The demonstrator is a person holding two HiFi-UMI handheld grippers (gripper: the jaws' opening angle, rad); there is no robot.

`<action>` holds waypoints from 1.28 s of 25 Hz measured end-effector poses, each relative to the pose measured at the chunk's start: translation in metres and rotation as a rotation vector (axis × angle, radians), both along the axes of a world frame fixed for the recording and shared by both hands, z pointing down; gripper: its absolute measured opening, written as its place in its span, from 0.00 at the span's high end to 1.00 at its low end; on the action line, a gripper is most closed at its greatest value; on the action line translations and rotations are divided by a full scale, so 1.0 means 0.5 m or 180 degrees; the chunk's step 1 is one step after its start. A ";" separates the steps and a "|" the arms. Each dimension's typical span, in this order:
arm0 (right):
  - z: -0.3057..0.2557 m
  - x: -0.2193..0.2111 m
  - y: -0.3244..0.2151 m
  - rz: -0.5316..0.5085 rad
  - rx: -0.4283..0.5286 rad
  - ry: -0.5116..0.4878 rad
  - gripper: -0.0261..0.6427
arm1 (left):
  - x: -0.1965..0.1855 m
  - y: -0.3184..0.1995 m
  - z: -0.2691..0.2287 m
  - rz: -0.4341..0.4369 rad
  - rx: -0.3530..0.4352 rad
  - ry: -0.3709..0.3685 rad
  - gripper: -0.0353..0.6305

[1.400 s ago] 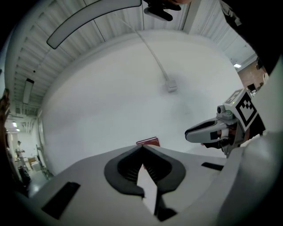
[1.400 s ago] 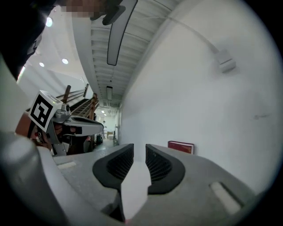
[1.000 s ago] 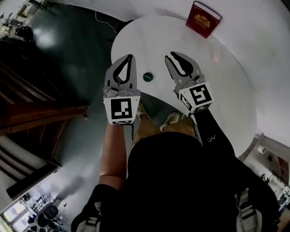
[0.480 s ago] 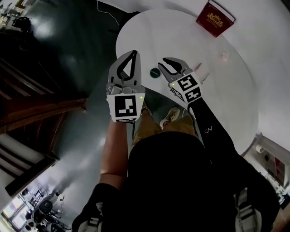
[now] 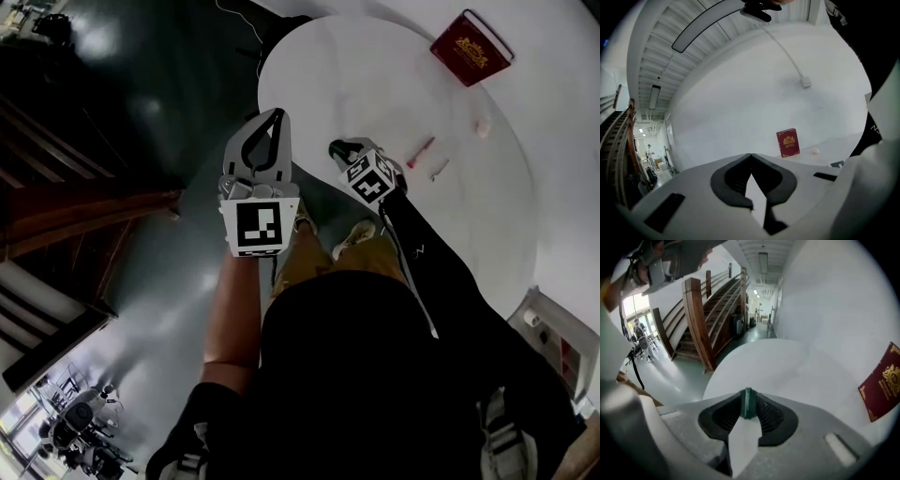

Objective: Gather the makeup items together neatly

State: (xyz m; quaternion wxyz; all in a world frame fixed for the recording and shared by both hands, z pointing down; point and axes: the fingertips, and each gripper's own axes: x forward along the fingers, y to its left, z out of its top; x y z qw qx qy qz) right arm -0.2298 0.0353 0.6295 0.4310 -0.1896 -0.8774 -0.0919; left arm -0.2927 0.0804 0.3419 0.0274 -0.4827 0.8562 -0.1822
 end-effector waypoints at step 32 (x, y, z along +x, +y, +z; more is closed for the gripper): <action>-0.478 0.179 -0.264 0.1349 -0.0187 -0.2141 0.95 | 0.203 -0.236 -0.035 0.0584 0.0221 0.0161 0.94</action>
